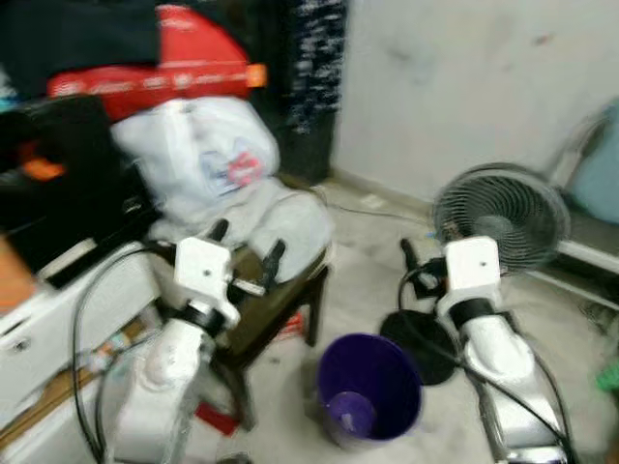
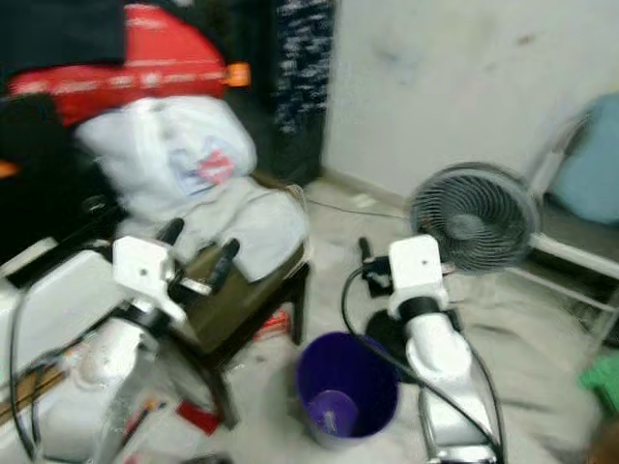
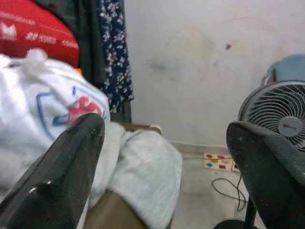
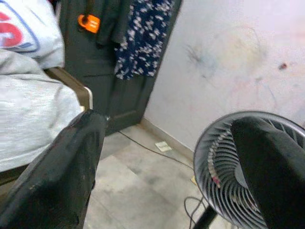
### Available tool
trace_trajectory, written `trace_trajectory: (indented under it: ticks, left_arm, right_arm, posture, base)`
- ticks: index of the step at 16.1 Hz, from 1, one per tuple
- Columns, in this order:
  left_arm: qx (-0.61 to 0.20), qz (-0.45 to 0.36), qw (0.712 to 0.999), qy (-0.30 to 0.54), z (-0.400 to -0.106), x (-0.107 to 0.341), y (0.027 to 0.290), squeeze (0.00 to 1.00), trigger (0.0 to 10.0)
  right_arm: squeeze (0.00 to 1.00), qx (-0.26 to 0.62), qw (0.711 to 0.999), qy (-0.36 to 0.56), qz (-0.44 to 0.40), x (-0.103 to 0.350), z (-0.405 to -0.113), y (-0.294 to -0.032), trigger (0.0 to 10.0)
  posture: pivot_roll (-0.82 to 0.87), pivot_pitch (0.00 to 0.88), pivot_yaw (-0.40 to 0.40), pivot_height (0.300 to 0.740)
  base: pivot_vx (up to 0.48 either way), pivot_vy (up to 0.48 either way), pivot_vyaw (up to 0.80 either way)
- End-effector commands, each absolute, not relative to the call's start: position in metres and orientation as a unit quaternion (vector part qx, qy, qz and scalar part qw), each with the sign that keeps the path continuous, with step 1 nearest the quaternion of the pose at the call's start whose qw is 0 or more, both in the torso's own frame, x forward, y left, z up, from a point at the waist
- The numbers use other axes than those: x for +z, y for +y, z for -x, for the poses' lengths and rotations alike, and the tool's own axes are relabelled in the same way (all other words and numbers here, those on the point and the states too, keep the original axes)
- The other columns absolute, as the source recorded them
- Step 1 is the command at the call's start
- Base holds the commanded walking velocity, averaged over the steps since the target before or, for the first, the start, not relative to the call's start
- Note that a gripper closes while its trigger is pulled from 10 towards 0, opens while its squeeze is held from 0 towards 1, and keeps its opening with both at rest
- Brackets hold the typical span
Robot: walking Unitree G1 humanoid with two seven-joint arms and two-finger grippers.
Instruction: Clean up the room
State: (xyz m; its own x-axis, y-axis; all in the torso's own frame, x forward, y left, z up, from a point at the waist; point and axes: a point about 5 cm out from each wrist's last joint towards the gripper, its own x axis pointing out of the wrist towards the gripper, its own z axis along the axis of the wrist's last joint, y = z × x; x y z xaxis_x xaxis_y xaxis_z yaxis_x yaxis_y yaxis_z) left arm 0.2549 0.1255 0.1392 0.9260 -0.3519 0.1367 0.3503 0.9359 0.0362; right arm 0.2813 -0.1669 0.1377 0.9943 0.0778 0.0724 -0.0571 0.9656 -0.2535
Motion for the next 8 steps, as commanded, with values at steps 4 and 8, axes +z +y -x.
trace_trajectory:
  ticks: [4, 8]
  left_arm:
    - [-0.172, -0.036, 0.98, -0.091, -0.2603, 0.1541, 0.1304, 0.0, 10.0]
    - [-0.172, -0.039, 0.98, -0.089, -0.2589, 0.1527, 0.1292, 0.0, 10.0]
  right_arm:
    - [0.0, 0.036, 0.991, -0.051, 0.122, 0.1453, -0.2818, -0.1624, 10.0]
    - [0.0, 0.038, 0.99, -0.052, 0.123, 0.1459, -0.2829, -0.1612, 10.0]
  posture:
    - [-0.06, 0.034, -0.03, 0.74]
    - [-0.06, 0.037, -0.028, 0.74]
  base:
    - [0.0, 0.0, 0.8]
    - [0.0, 0.0, 0.8]
